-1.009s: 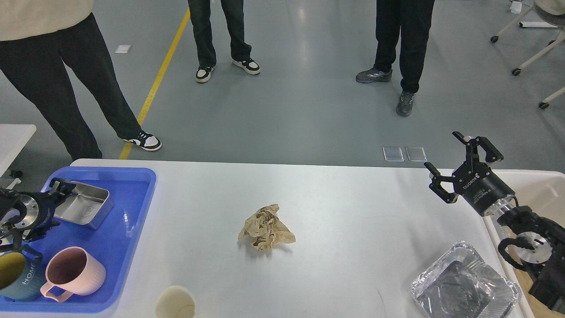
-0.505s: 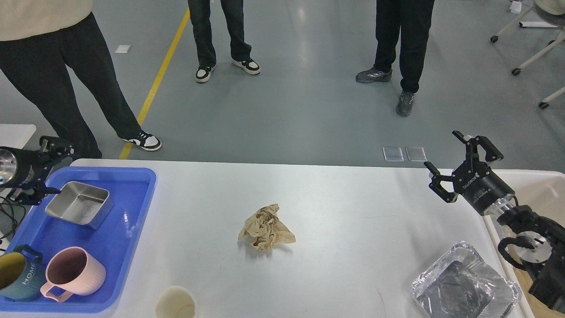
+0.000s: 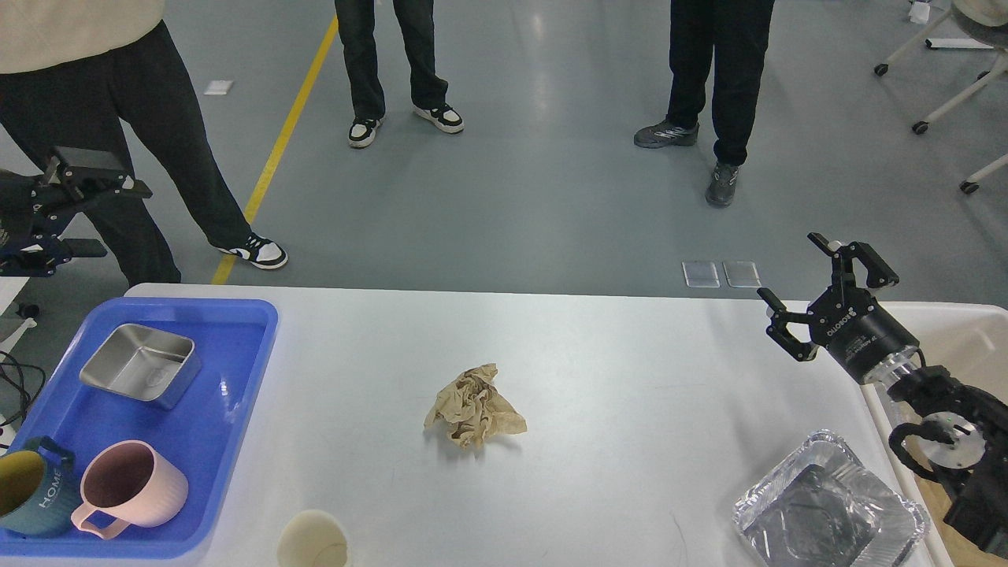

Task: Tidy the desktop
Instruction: 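Withdraw the left gripper upward from the tub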

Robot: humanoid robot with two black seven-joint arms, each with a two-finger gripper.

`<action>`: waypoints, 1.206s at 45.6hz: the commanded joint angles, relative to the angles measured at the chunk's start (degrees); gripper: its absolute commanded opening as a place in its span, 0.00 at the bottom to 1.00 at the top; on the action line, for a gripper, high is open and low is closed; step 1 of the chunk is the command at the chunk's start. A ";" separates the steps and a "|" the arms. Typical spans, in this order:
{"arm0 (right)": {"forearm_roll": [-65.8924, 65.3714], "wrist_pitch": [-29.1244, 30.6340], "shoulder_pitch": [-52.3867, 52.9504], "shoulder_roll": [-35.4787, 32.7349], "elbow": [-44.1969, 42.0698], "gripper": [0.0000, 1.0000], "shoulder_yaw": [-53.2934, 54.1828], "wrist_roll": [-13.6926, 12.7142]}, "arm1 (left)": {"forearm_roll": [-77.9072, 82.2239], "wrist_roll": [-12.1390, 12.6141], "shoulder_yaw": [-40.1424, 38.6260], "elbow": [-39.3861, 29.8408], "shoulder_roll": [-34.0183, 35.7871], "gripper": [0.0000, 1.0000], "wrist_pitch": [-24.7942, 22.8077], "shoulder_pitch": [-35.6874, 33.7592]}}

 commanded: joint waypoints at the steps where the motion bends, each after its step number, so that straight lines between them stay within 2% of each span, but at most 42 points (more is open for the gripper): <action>1: 0.00 0.01 -0.01 -0.22 0.00 1.00 0.01 0.01 | -1.32 -1.52 -0.36 -9.48 3.05 0.96 2.38 1.85; 4: 0.00 0.01 -0.01 -0.22 0.00 1.00 0.01 0.01 | -3.69 -3.36 -0.71 -12.48 3.40 0.95 3.61 2.55; 7: 0.00 0.01 -0.01 -0.30 0.00 1.00 0.01 0.01 | -5.01 -6.61 -1.15 -12.66 2.62 0.94 4.66 3.08; 10: 0.00 0.01 -0.01 -0.48 0.00 1.00 0.01 0.01 | -6.33 -11.97 -1.86 -12.48 1.39 0.94 5.54 3.87; 16: 0.00 0.01 -0.10 -0.83 0.00 1.00 0.01 0.01 | -8.09 -24.36 -2.12 -10.82 -2.30 0.94 6.25 6.15; 19: 0.00 0.01 -0.10 -0.92 0.00 1.00 0.01 0.01 | -8.62 -28.41 -2.12 -8.54 -5.02 0.95 6.25 7.03; 22: 0.00 0.01 -0.10 -0.92 0.00 1.00 0.01 0.01 | -9.06 -30.96 -2.30 -4.41 -9.23 0.96 6.86 7.82; 30: 0.00 0.01 -0.19 -1.01 0.00 1.00 0.37 0.01 | -13.36 -31.67 -6.24 12.28 -24.00 0.97 9.32 9.05; 36: 0.08 0.01 -0.19 -1.10 -0.09 1.00 0.89 0.01 | -15.04 -30.79 -11.43 27.48 -34.46 0.97 8.71 9.14; 39: 0.17 0.01 -0.27 -1.27 -0.18 1.00 1.16 0.01 | -15.04 -30.79 -12.05 32.06 -37.98 0.97 8.09 8.88; 55: 1.05 -0.08 -0.45 -1.18 -0.44 1.00 2.47 0.01 | -20.84 -30.71 -12.93 34.27 -44.40 0.97 3.17 9.32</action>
